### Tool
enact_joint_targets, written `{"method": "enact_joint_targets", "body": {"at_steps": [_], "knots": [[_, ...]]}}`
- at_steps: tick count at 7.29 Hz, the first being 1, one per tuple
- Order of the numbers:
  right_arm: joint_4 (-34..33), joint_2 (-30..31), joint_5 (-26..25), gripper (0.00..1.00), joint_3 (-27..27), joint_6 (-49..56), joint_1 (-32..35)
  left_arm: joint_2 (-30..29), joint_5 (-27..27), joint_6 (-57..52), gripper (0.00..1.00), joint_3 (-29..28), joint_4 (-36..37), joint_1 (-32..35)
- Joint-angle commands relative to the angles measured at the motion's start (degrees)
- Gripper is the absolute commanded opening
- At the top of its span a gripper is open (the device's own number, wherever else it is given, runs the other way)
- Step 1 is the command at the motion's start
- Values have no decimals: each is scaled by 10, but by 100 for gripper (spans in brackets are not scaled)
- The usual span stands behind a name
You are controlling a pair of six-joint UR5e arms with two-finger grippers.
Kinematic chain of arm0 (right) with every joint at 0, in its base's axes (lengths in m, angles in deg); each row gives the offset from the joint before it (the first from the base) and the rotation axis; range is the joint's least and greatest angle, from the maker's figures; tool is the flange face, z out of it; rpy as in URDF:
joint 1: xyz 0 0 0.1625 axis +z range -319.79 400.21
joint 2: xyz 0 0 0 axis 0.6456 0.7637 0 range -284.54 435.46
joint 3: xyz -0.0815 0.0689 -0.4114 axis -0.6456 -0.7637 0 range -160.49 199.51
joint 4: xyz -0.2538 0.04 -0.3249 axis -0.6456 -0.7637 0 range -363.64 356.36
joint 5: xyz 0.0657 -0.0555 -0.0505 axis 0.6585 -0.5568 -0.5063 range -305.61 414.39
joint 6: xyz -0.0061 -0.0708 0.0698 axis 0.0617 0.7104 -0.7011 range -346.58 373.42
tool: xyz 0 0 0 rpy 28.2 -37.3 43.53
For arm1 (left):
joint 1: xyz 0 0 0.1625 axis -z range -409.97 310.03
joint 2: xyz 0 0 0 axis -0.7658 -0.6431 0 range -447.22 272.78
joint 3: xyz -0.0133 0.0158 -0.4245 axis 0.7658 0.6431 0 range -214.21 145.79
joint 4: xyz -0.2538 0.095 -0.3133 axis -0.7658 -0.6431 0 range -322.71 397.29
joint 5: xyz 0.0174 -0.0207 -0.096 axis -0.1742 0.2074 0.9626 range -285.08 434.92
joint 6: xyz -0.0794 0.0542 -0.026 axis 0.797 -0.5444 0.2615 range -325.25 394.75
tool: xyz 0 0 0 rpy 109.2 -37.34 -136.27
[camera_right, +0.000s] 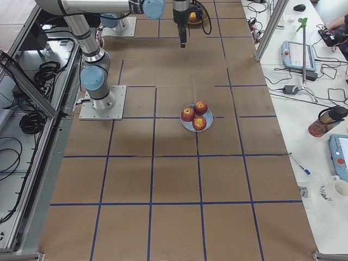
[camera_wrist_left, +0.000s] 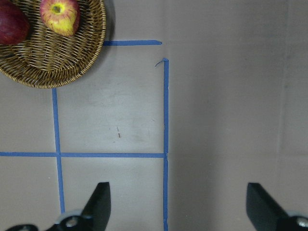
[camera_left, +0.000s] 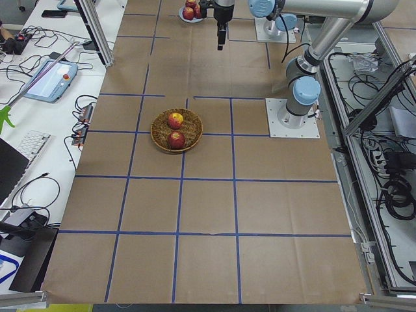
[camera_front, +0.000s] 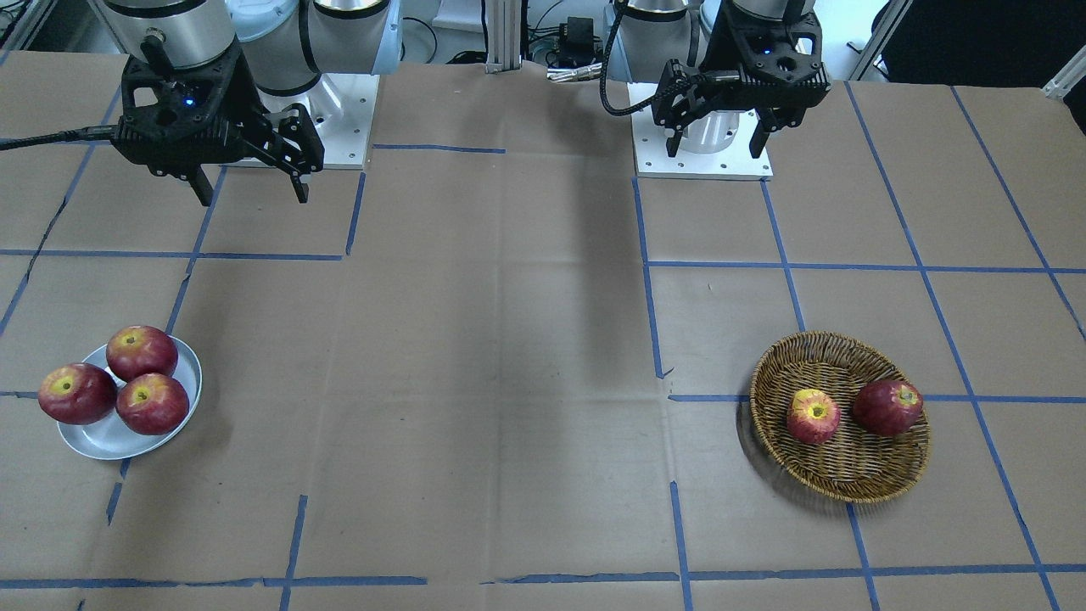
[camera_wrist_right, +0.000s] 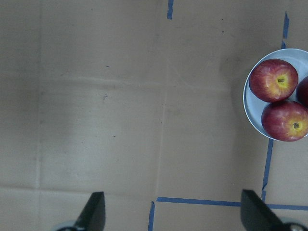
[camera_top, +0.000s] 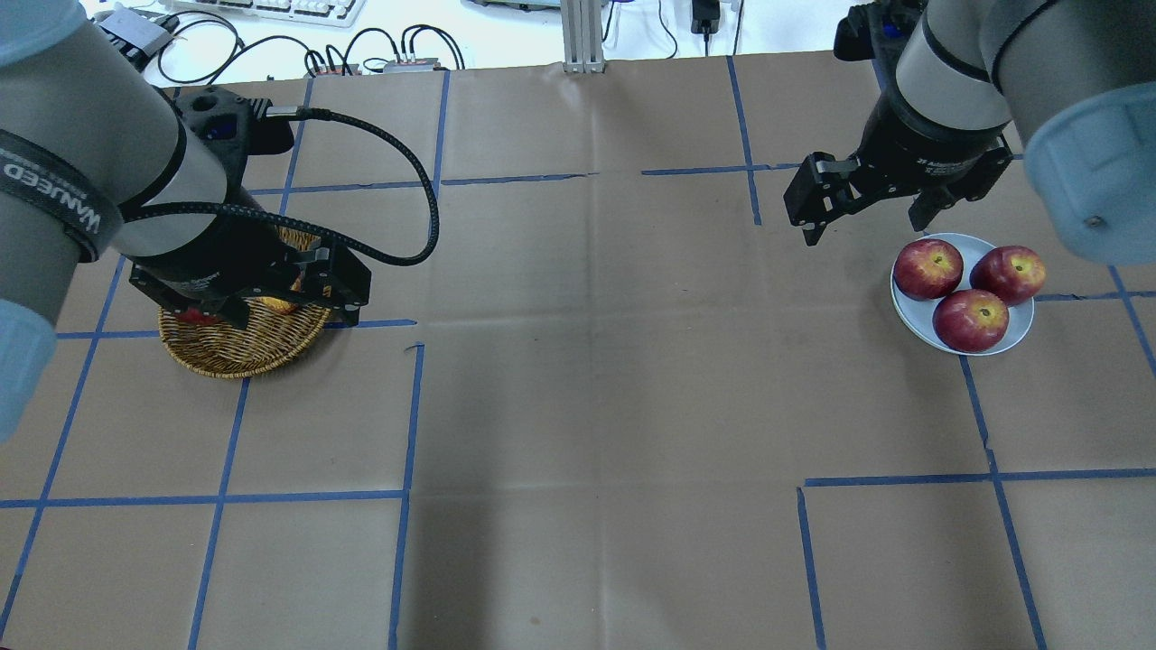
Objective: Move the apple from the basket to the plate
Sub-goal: 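Lower the left gripper into the wicker basket over a red-yellow apple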
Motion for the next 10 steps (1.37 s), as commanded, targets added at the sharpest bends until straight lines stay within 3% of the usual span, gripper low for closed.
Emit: {"method": "enact_joint_targets", "body": {"at_steps": [1, 2, 4, 5, 7, 10], "knots": [[0, 0, 0, 100, 0, 0, 0, -14, -2, -13, 99, 12, 51, 0], [0, 0, 0, 100, 0, 0, 0, -22, -31, -78, 99, 29, 48, 0], [0, 0, 0, 100, 0, 0, 0, -29, -36, -100, 99, 74, 60, -21], [1, 0, 0, 100, 0, 0, 0, -47, -37, -178, 99, 94, 129, -49], [1, 0, 0, 100, 0, 0, 0, -124, -35, -311, 99, 92, 224, -131], [6, -2, -1, 100, -2, 0, 0, -267, -26, -368, 99, 67, 351, -180]]}}
